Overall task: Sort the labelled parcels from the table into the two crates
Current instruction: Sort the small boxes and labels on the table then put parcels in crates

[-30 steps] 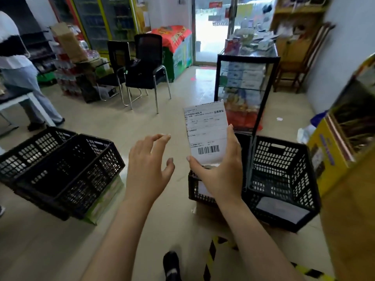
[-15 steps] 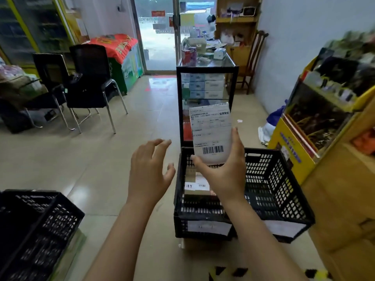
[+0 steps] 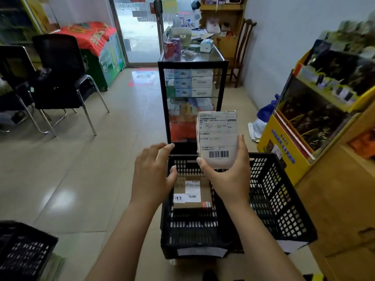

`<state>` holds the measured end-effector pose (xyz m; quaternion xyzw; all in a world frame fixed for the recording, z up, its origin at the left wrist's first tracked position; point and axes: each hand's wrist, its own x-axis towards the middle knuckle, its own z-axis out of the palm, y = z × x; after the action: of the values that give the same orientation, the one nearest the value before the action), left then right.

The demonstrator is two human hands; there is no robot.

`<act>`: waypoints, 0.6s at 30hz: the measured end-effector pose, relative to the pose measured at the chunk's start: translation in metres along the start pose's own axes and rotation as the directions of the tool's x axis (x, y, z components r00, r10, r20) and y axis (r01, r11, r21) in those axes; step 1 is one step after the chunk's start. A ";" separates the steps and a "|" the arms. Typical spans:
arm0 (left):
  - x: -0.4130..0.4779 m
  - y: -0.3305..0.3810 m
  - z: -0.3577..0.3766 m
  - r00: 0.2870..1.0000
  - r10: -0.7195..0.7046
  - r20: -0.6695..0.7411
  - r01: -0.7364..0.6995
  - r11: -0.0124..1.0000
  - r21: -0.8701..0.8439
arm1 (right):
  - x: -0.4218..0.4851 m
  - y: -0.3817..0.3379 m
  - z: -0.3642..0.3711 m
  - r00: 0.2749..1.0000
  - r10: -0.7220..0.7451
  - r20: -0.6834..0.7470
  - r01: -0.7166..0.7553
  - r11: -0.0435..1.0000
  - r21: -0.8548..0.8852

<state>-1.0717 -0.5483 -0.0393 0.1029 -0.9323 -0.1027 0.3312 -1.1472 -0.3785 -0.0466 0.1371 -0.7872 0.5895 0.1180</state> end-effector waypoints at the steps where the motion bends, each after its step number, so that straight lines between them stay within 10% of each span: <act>1: 0.009 0.000 0.009 1.000 -0.007 0.005 0.007 1.000 -0.002 | 0.012 0.005 0.003 1.000 0.005 0.001 -0.005 1.000 -0.001; 18: -0.009 -0.047 0.201 0.915 -0.211 0.345 0.234 0.972 -0.024 | 0.068 0.188 0.065 0.922 0.332 0.202 -0.283 0.930 -0.234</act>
<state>-1.1875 -0.5662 -0.2099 0.1781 -0.9538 -0.1862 0.1546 -1.2794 -0.3961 -0.2089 0.0683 -0.8626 0.4978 -0.0585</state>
